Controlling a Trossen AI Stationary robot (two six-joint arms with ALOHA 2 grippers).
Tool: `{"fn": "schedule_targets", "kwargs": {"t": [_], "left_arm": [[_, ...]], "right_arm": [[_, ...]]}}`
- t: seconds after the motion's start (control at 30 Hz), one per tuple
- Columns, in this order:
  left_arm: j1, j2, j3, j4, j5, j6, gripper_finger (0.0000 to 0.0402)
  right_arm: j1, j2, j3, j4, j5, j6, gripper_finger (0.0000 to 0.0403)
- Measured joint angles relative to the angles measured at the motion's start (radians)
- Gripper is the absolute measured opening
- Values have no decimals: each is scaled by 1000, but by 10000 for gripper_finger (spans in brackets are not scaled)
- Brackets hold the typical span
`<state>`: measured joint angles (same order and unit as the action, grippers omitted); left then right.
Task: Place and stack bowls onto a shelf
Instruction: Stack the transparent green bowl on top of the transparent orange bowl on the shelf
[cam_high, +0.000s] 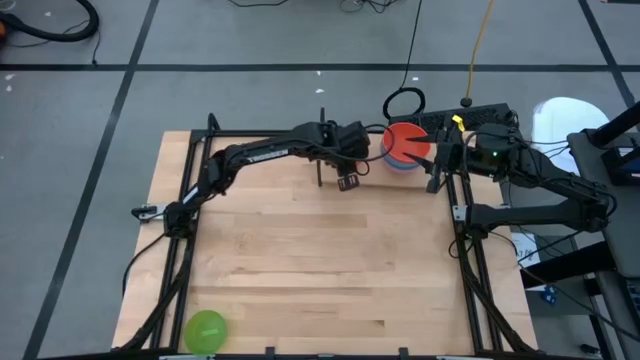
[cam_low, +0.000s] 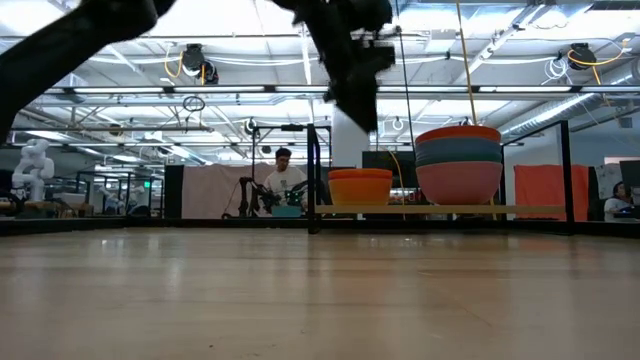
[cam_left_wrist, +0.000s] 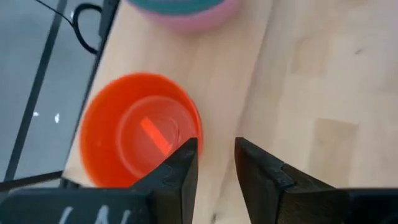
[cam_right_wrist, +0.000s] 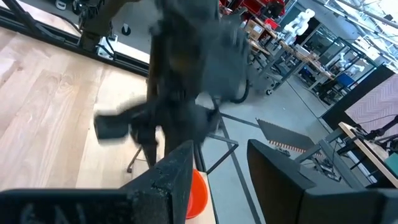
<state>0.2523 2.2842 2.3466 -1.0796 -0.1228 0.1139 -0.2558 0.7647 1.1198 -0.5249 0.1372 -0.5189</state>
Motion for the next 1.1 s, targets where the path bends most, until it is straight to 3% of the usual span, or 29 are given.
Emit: {"fn": "schedule_targets", "kwargs": {"t": [0.13,0.57,1.1], "left_arm": [[-35,-93,1,-60,0,-44,112],[-180,-308,-1,-505,-20,-595,113],[-550,-356,-56,-490,-22,-1188,113]], "right_arm": [[0,0,0,0,-2,1,144],[0,0,0,4,-6,1,144],[0,-1,0,4,-7,2,144]]}}
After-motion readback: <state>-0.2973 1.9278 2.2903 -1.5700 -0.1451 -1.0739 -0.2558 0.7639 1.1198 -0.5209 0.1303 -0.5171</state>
